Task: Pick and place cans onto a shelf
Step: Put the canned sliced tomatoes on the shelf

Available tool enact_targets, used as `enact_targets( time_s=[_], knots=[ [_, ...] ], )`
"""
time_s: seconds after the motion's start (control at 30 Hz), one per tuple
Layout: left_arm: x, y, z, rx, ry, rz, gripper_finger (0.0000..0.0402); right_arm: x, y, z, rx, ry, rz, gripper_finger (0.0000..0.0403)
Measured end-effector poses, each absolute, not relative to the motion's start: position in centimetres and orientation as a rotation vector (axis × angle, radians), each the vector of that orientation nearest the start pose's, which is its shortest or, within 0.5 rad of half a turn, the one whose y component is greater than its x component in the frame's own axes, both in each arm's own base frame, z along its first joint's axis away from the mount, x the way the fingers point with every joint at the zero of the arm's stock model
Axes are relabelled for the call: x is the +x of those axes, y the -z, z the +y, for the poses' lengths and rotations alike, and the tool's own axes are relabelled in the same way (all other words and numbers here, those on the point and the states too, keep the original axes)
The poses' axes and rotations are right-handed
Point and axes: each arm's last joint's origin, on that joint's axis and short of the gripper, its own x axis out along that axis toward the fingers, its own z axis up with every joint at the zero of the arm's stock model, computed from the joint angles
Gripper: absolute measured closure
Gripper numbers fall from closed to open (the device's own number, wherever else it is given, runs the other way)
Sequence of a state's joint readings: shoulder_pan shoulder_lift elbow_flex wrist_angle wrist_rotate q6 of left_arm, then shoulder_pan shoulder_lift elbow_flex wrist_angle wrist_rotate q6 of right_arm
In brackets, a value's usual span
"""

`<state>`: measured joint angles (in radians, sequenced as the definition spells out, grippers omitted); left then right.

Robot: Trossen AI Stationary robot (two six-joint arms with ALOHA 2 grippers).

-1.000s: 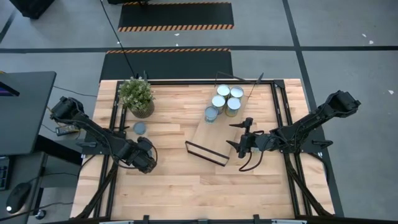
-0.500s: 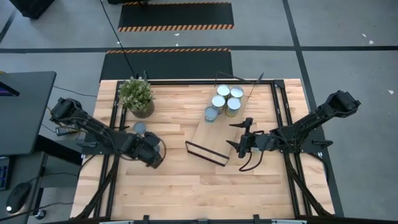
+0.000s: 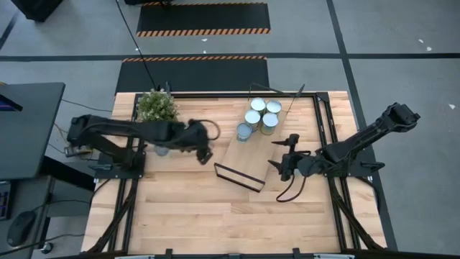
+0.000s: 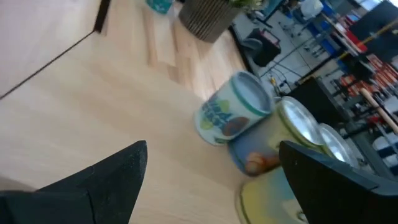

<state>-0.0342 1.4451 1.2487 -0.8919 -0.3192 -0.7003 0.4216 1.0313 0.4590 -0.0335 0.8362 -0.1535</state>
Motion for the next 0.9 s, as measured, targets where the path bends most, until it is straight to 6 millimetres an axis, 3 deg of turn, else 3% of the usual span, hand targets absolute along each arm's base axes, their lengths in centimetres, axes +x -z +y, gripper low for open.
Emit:
enact_targets(
  time_s=[0.3, 0.47, 0.63, 0.9],
  knots=[
    [36.4, -28.7, 3.1, -0.419, -0.547, 1.005, 0.0107, 15.9, -21.3, 5.2, -0.398, 0.405, 0.501, 0.003],
    [40.1, -27.8, 4.0, -0.463, -0.531, 1.074, 0.0107, 15.4, -21.4, 5.0, -0.371, 0.41, 0.504, 0.003],
    [41.9, -26.8, 3.9, -0.552, -0.572, 1.166, 0.0107, 15.5, -21.4, 5.1, -0.371, 0.409, 0.505, 0.003],
    [43.5, -24.2, 4.2, -0.608, -0.66, 1.153, 0.0107, 15.6, -21.3, 5.1, -0.364, 0.398, 0.506, 0.003]
  ],
)
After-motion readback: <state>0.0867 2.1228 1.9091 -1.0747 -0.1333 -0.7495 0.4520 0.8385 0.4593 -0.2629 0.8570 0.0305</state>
